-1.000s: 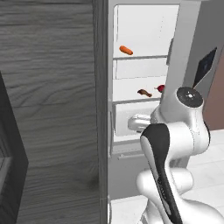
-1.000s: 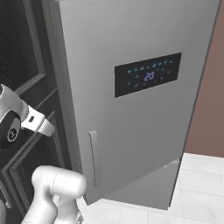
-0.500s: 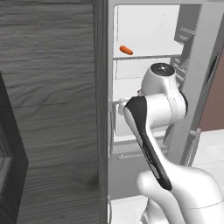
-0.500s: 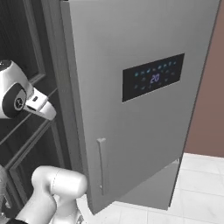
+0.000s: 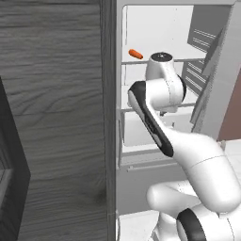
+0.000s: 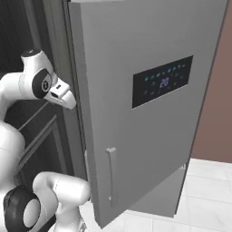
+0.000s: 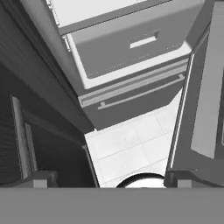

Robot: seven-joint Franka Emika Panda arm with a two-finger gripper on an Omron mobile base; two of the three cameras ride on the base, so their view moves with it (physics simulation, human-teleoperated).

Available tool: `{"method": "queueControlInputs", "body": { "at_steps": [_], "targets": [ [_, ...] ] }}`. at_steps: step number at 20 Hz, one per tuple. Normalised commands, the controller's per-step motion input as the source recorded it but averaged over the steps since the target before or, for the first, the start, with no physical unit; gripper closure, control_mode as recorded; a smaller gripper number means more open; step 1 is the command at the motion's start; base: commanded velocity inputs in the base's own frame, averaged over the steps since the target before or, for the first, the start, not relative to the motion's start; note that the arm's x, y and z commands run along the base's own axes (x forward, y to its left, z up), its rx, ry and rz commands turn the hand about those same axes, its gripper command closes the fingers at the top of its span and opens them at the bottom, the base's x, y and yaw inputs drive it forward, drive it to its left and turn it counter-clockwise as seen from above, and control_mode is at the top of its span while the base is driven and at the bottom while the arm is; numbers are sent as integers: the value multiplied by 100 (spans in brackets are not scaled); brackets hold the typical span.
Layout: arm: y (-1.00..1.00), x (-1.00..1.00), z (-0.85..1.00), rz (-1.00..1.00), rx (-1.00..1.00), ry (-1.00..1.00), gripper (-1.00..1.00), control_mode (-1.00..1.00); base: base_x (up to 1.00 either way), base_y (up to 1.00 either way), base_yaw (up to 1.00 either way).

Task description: Open the fridge, remove the pear, carrot, and chicken drumstick, and place them on any counter.

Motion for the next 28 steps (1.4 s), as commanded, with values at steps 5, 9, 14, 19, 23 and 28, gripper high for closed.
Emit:
{"method": "queueControlInputs", "body": {
  "at_steps": [5, 9, 14, 19, 23, 28],
  "targets": [
    [-83, 14, -12, -29, -13, 1, -100, -100, 0, 0, 0],
    [-91, 0, -24, -34, -20, 0, -100, -100, 0, 0, 0],
    [-67, -4, -18, -34, -23, 0, -100, -100, 0, 0, 0],
    [-75, -32, -11, -36, -26, 0, -100, -100, 0, 0, 0],
    [-100, -72, -6, -34, -24, -2, -100, -100, 0, 0, 0],
    [-100, -78, -1, -24, -23, -4, -100, -100, 0, 0, 0]
  ]
}}
